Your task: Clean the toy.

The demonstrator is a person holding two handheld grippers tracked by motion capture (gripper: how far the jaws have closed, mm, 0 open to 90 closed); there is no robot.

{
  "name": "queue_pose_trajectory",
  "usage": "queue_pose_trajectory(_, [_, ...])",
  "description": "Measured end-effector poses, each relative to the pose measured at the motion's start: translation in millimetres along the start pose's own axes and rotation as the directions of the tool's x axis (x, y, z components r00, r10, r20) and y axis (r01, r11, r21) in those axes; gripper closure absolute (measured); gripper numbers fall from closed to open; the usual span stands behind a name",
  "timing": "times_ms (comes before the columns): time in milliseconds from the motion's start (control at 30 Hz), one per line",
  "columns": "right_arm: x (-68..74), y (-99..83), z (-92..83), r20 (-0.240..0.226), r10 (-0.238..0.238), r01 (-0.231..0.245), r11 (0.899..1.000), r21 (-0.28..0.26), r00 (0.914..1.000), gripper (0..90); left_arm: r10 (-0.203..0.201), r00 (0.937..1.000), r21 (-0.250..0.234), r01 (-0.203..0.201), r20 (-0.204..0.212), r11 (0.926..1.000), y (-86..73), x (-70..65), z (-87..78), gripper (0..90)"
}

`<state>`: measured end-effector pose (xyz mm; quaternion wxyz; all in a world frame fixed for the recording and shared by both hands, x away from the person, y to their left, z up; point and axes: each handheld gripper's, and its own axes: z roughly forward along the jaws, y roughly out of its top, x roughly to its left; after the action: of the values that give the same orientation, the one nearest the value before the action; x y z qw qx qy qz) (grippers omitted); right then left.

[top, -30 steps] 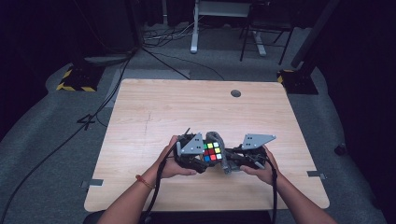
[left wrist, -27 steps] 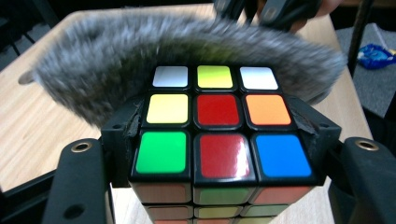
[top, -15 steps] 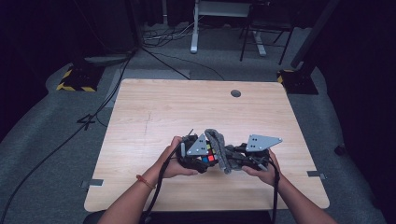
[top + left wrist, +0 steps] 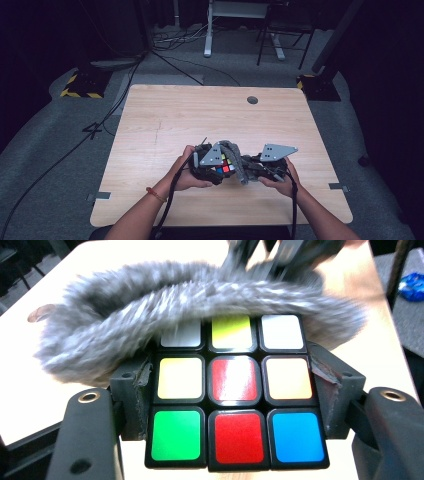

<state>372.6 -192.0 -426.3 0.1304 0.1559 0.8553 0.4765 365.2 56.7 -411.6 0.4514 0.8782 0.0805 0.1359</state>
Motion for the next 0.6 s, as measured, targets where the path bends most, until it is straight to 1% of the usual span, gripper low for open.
queue_pose_trajectory(67, [-4.3,-4.1,4.1,-0.015,0.024,-0.024,0.999,0.021,0.9996,79.6,-0.006,1.0,-0.019,0.006,0.007,0.9998,0.2,0.9,-2.9,33.4])
queue_pose_trajectory(133, [-7.1,-7.4,7.5,-0.03,0.045,-0.044,0.998,0.037,0.9986,79.4,-0.004,1.0,-0.04,0.004,0.001,0.9992,0.3,1.4,-5.6,33.5])
queue_pose_trajectory(167, [-8.6,-8.8,9.0,-0.042,0.057,-0.055,0.997,0.046,0.9975,79.4,-0.012,0.9999,-0.055,0.013,0.012,0.9984,0.5,1.3,-7.2,33.5])
queue_pose_trajectory(200, [-9.7,-10.1,10.8,-0.054,0.066,-0.063,0.996,0.06,0.9963,79.3,-0.012,0.9998,-0.067,0.013,0.015,0.9977,1.2,1.5,-8.8,33.5])
queue_pose_trajectory(267, [-10.7,-12.8,14.1,-0.066,0.074,-0.07,0.996,0.064,0.9951,79.3,-0.013,0.9997,-0.086,0.015,0.02,0.9962,2.0,1.1,-10.8,33.5])
queue_pose_trajectory(300, [-11.1,-13.7,14.8,-0.089,0.092,-0.086,0.994,0.06,0.9918,79.3,-0.004,0.9998,-0.093,0.006,0.022,0.9957,2.2,1.0,-11.9,33.5])
queue_pose_trajectory(367, [-10.9,-13.4,15.7,-0.104,0.099,-0.094,0.994,0.054,0.9896,79.3,-0.005,0.9997,-0.094,0.008,0.024,0.9955,1.8,1.1,-11.6,33.4])
queue_pose_trajectory(433, [-10.2,-12.2,13.2,-0.145,0.114,-0.113,0.994,0.01,0.983,79.5,-0.01,0.9994,-0.101,0.013,0.032,0.9948,0.5,1.0,-10.5,33.3])
queue_pose_trajectory(500, [-8.3,-10.9,11.2,-0.146,0.103,-0.104,0.995,-0.001,0.9839,79.6,-0.02,0.9987,-0.112,0.025,0.048,0.9934,-0.5,2.3,-10.7,33.2])
queue_pose_trajectory(533, [-8.1,-11.3,10.2,-0.149,0.105,-0.107,0.994,-0.009,0.9833,79.6,-0.02,0.9984,-0.113,0.026,0.053,0.9932,-1.0,2.9,-11.0,33.1])
queue_pose_trajectory(600, [-8.2,-11.3,8.5,-0.148,0.108,-0.113,0.993,-0.024,0.9832,79.7,-0.018,0.9986,-0.099,0.023,0.049,0.9949,-2.5,4.0,-11.0,32.8])
